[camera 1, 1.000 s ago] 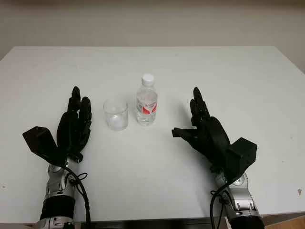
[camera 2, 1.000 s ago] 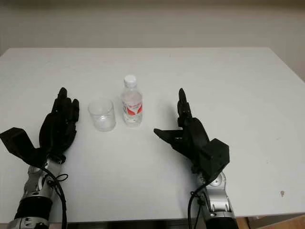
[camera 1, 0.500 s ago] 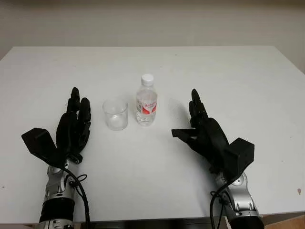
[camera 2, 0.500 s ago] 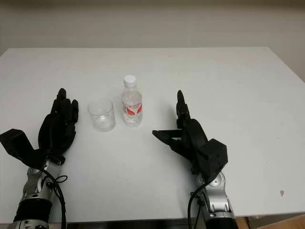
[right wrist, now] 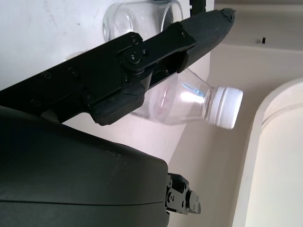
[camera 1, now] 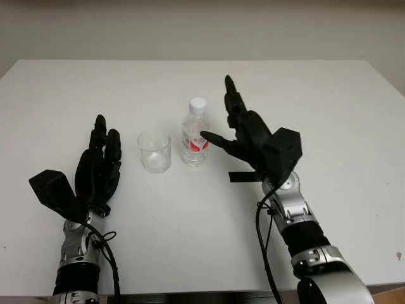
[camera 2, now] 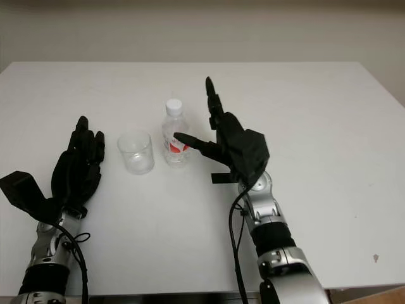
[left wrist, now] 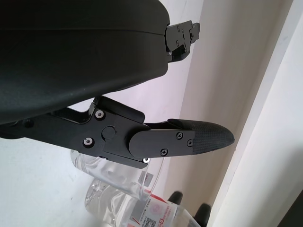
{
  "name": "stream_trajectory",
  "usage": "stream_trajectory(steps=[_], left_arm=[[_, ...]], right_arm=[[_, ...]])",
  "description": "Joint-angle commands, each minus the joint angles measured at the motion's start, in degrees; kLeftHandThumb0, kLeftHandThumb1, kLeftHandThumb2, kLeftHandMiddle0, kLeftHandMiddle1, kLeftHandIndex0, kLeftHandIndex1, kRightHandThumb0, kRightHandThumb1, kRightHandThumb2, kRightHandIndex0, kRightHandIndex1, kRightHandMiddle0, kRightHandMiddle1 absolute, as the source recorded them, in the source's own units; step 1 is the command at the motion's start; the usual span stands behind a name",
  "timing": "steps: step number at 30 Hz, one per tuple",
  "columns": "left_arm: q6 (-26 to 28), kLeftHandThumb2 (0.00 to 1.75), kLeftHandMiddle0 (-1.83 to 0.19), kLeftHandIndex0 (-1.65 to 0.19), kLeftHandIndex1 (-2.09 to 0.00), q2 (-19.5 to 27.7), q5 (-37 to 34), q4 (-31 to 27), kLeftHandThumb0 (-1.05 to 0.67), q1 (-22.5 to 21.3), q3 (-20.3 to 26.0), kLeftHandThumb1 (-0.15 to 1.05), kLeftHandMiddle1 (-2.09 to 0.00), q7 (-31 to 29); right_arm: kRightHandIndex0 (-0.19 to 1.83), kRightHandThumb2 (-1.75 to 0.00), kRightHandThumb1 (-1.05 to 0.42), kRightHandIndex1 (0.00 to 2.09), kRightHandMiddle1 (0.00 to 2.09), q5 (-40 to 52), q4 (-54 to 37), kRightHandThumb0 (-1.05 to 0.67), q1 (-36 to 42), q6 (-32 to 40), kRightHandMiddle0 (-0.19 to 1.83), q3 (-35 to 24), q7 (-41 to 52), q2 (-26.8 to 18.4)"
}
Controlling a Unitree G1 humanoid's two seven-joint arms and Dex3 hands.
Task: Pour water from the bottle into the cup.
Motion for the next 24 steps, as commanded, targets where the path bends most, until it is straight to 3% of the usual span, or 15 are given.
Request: stream_trajectory(steps=[1, 11, 24], left_arm=[[0.65, 0.39, 0.15, 0.19, -0.04, -0.46, -0.02, 0.8, -0.7, 1.49, -0.05, 1.05, -0.06, 0.34], [1.3, 0.36, 0.16, 0.19, -0.04, -0.07, 0.01, 0.57, -0.7, 1.45, 0.05, 1.05, -0.05, 0.4], [0.66, 0.39, 0.17, 0.19, -0.03, -0.25, 0.17, 1.2, -0.7, 1.1, -0.15, 1.05, -0.05, 0.4]], right_arm=[[-0.19, -0.05, -0.91, 0.0, 0.0, -0.28, 2.99, -1.05, -2.63, -1.83, -0.19, 0.21, 0.19, 0.46], [-0.19, -0.06, -0.93, 0.0, 0.0, -2.5, 10.92, -1.05, -5.98, -5.43, -0.19, 1.31, -0.29, 0.97], [-0.19, -0.05, -0.9, 0.0, 0.0, -2.93, 15.77, -0.99, -7.43, -4.5, -0.19, 1.25, -0.48, 2.38]])
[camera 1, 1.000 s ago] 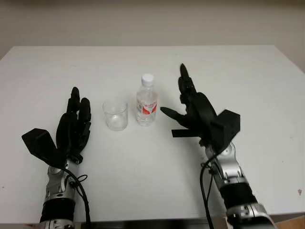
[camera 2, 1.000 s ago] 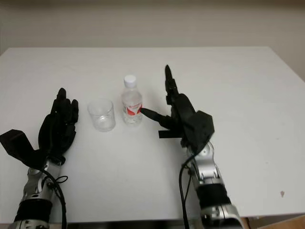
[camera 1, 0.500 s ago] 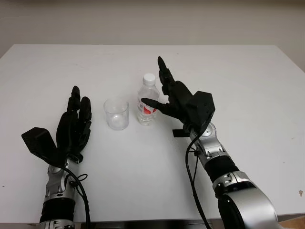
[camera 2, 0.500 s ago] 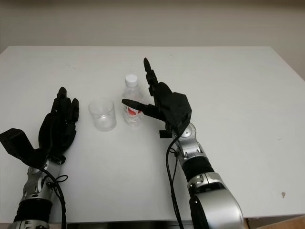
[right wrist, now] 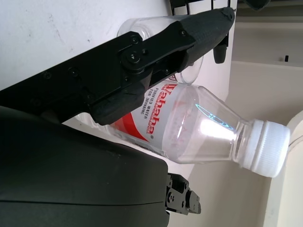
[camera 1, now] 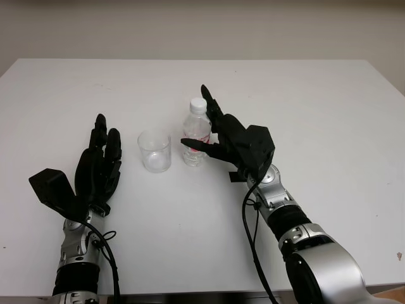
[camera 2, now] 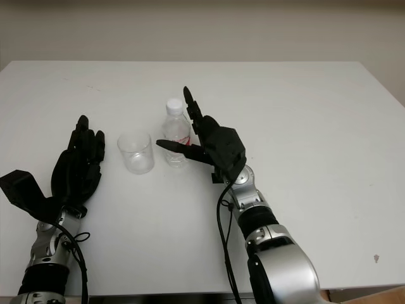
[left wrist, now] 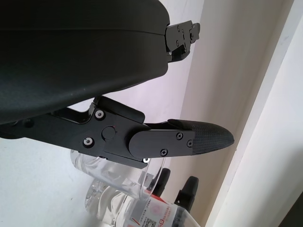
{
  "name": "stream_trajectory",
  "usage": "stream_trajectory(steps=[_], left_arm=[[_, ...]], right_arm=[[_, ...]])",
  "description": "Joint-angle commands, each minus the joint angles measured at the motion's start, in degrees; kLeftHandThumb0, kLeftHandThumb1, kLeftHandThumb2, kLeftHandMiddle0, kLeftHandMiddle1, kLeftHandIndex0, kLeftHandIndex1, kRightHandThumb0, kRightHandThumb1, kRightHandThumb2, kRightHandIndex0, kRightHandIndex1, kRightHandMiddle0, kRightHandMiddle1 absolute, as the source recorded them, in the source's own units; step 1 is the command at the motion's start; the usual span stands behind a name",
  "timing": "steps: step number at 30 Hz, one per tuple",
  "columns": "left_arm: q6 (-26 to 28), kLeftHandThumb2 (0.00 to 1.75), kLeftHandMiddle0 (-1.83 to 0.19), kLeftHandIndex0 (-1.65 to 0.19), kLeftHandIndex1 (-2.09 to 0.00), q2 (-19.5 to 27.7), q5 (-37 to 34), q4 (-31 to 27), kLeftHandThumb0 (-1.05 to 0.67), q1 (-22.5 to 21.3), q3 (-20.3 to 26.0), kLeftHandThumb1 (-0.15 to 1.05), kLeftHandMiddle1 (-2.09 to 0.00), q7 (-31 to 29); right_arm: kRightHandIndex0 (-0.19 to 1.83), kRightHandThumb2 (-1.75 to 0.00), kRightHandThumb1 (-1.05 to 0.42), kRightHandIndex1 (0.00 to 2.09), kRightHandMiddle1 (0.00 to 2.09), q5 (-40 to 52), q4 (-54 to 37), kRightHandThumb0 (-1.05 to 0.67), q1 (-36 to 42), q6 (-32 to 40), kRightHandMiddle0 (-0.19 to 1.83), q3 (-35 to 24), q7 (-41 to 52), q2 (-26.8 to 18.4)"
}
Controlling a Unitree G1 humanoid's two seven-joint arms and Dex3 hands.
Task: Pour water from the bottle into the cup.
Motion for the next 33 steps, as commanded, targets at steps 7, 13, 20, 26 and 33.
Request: stream_trajectory(steps=[7, 13, 20, 26, 33], left_arm=[[0.21, 0.39, 0.16, 0.19, -0.03, -0.39, 0.63, 1.4, -0.7, 1.25, -0.31, 1.05, -0.06, 0.55], [-0.18, 0.39, 0.16, 0.19, -0.04, -0.43, 0.61, 1.76, -0.71, 1.24, -0.49, 1.05, -0.05, 0.54], [-0.5, 0.39, 0.16, 0.19, -0.04, -0.87, -0.08, 1.35, -0.69, 1.66, -0.18, 1.05, -0.06, 0.52], [-0.82, 0.38, 0.15, 0.18, -0.05, -0.86, 0.54, 1.31, -0.71, 1.98, -0.49, 1.05, -0.06, 1.12], [-1.14, 0.37, 0.15, 0.18, -0.05, -1.17, -0.12, 0.77, -0.69, 2.55, 0.02, 1.05, -0.05, 1.4]], right_arm=[[-0.19, -0.05, -0.88, 0.0, 0.0, 0.15, 3.63, -0.91, -2.46, -0.64, -0.19, -0.64, -0.8, 1.59], [-0.19, -0.05, -0.87, 0.0, 0.0, 0.41, 5.78, -0.89, -3.52, -0.78, -0.19, -1.16, -1.5, 2.59], [-0.05, -0.04, -0.84, 0.08, 0.07, 2.46, 7.91, -0.79, -3.98, -0.91, -0.06, -3.51, -2.66, 4.06], [0.21, -0.05, -0.83, 0.76, 1.16, 0.37, 8.35, -0.71, -3.88, -2.21, -0.08, -2.7, -7.49, 4.25], [0.58, -0.07, -0.92, 2.0, 1.99, -1.19, 9.03, -0.51, -3.58, -4.55, 0.35, -2.09, -9.97, 4.43]])
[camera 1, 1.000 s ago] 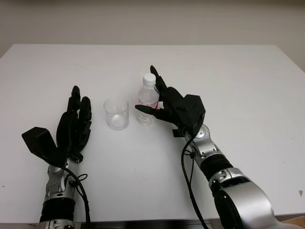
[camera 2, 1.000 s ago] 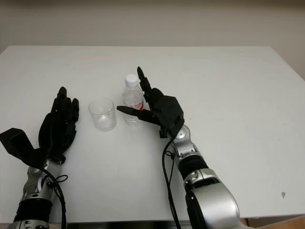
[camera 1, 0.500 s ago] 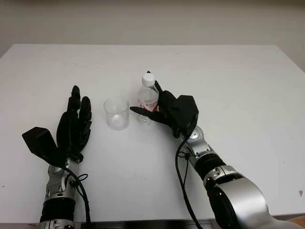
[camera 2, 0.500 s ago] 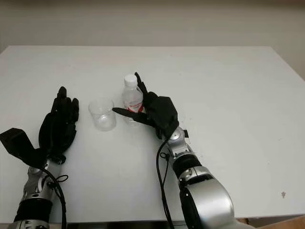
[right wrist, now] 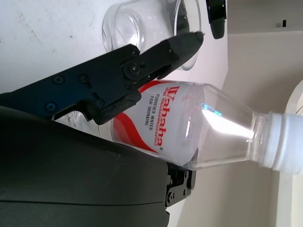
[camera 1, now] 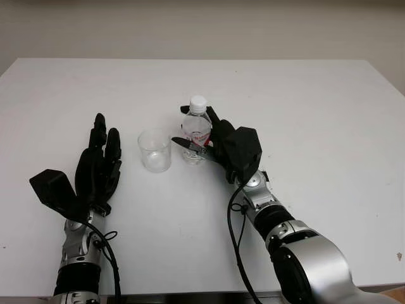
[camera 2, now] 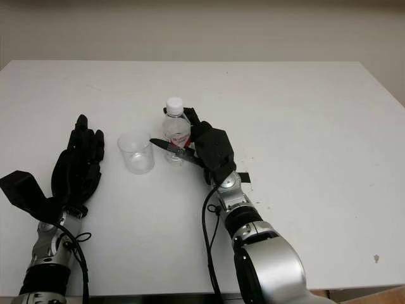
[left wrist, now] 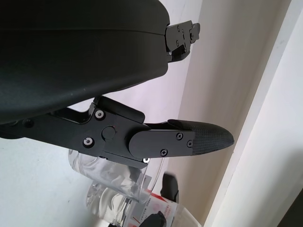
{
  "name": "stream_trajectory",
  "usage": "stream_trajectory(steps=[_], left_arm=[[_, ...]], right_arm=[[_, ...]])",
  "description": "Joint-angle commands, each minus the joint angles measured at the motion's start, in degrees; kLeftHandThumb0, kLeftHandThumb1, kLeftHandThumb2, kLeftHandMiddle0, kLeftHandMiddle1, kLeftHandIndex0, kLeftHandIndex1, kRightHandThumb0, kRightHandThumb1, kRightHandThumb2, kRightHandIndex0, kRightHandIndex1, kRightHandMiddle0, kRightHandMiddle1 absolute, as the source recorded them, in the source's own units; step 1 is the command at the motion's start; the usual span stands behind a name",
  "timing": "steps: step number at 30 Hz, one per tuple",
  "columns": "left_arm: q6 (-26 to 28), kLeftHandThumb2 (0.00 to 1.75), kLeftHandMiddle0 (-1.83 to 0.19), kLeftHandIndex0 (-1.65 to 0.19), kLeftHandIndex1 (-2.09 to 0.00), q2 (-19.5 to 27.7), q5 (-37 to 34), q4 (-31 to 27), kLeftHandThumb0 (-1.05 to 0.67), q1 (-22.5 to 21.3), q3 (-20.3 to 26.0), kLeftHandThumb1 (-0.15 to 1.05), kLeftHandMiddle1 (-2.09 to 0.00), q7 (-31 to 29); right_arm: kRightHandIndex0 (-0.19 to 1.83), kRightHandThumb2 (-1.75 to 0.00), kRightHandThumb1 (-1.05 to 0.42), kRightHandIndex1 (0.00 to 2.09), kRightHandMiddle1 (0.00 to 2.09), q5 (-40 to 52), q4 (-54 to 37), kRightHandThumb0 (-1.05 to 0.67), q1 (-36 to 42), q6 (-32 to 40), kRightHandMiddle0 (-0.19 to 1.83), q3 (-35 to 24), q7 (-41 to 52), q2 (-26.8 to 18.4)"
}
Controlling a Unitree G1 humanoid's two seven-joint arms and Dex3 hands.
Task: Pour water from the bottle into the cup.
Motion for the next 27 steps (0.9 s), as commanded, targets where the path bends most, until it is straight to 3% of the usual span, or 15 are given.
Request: stream_trajectory(steps=[1, 5, 7, 13, 27], left_arm=[[0.37, 0.37, 0.15, 0.18, -0.05, -0.73, -0.09, 0.73, -0.68, 2.37, 0.26, 1.05, -0.05, 0.31], [0.23, 0.38, 0.15, 0.17, -0.05, -0.57, 0.06, 0.44, -0.69, 2.75, 0.15, 1.05, -0.06, 0.14], [0.2, 0.37, 0.15, 0.18, -0.05, -0.54, -0.08, 0.45, -0.69, 2.8, 0.2, 1.05, -0.05, -0.08], [0.5, 0.36, 0.14, 0.16, -0.06, -0.47, 0.0, 0.29, -0.69, 2.81, 0.23, 1.05, -0.06, 0.24], [1.32, 0.37, 0.14, 0.17, -0.05, 0.25, 0.17, 0.42, -0.69, 2.18, 0.25, 1.05, -0.05, 0.25]], right_arm=[[0.69, -0.07, -0.95, 2.04, 2.04, -0.75, 0.59, -0.5, -0.85, -1.19, 0.42, 0.47, -0.49, 0.21], [0.98, -0.07, -1.03, 2.09, 2.09, -2.1, 0.5, -0.51, -0.79, -1.4, 0.67, 1.33, -0.95, -0.05], [1.15, -0.16, -1.04, 2.09, 2.09, -2.61, 0.39, -0.49, -0.76, -1.34, 0.85, 1.66, -0.89, -0.16], [1.43, -0.3, -1.05, 2.09, 2.09, -5.58, 0.58, -0.37, -0.59, -3.9, 1.16, 3.27, -4.54, -0.53], [1.5, -0.38, -1.05, 2.09, 2.09, -4.15, 1.89, -0.34, -4.24, -4.09, 1.23, 1.23, -5.99, -1.34]])
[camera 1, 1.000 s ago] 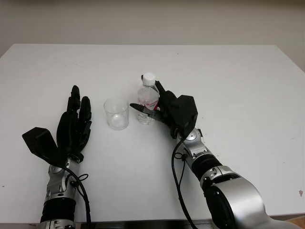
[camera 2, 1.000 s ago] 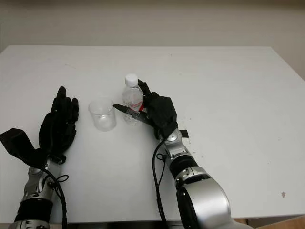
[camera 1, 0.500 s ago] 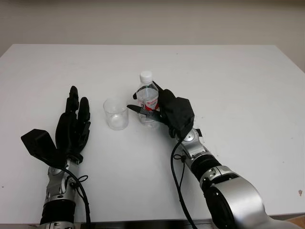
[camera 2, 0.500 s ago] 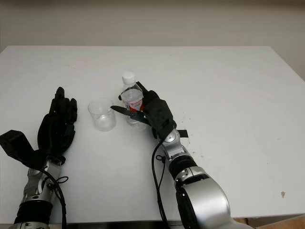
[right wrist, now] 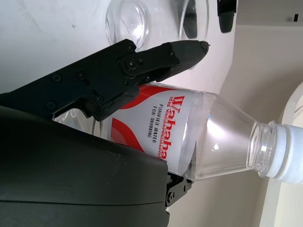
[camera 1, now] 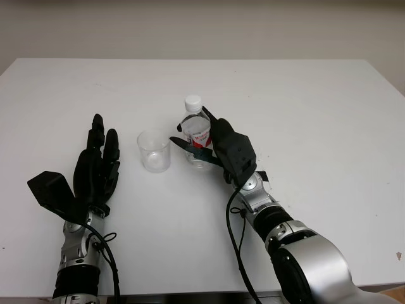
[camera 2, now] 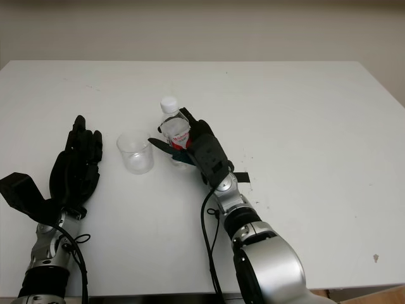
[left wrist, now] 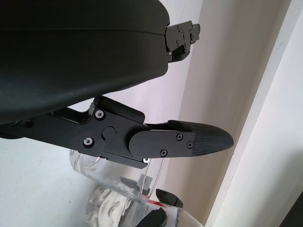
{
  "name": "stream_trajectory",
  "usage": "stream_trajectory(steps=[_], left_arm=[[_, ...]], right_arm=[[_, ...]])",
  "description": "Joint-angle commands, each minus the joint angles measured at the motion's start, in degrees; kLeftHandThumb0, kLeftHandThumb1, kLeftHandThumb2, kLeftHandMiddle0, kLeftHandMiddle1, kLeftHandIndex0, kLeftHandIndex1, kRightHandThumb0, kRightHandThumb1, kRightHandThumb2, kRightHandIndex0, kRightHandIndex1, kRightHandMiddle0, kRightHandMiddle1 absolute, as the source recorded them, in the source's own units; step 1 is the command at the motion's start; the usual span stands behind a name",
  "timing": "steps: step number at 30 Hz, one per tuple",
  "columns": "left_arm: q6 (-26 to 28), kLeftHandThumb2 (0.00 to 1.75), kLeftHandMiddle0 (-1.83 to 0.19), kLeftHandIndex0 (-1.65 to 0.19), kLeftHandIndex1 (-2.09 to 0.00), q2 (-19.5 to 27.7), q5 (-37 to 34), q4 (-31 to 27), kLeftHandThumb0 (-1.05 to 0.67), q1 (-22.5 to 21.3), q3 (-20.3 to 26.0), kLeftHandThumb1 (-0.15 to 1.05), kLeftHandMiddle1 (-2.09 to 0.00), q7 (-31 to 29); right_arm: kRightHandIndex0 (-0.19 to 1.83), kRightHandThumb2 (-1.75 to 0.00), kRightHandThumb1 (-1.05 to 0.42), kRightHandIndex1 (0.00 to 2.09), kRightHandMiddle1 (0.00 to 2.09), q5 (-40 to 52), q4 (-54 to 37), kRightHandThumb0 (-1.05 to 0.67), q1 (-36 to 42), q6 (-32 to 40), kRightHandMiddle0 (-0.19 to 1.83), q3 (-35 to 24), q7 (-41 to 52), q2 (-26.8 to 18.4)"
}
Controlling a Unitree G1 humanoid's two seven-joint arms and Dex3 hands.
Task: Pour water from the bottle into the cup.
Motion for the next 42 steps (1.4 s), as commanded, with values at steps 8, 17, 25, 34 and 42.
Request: stream_trajectory(steps=[8, 17, 25, 34, 42], left_arm=[[0.58, 0.36, 0.15, 0.18, -0.05, -0.01, -0.02, 1.72, -0.69, 1.2, 0.29, 1.05, -0.05, -0.32], [0.34, 0.37, 0.15, 0.18, -0.05, -0.1, 0.05, 1.5, -0.69, 1.2, 0.33, 1.05, -0.05, -0.45], [0.88, 0.35, 0.14, 0.16, -0.06, -0.55, -0.24, 0.34, -0.69, 1.59, 0.46, 1.05, -0.06, 0.3], [0.61, 0.36, 0.14, 0.16, -0.06, -0.59, -0.17, 0.44, -0.69, 1.59, 0.47, 1.05, -0.06, 0.06], [-0.06, 0.37, 0.15, 0.17, -0.05, -0.7, 0.07, 1.32, -0.68, 1.16, 0.31, 1.05, -0.05, 0.03]], right_arm=[[1.42, -0.36, -1.05, 2.09, 2.09, 0.49, 1.19, -0.36, -9.75, 0.88, 1.15, -1.65, -1.09, -3.84], [1.47, -0.36, -1.05, 2.09, 2.09, -2.84, 3.4, -0.36, -15.92, 3.01, 1.19, 0.16, -3.81, -6.37], [1.4, -0.32, -1.05, 2.09, 2.09, -16.18, 5.03, -0.38, -19.28, 4.35, 1.15, 10.45, -11.15, -8.98], [1.17, -0.25, -1.05, 2.09, 2.09, -30.35, 6.74, -0.42, -21.29, 5.55, 0.85, 22.49, -21.57, -11.42], [1.3, -0.26, -1.05, 2.09, 2.09, -34.53, 7.47, -0.43, -22.38, 7.06, 0.88, 26.84, -24.76, -12.33]])
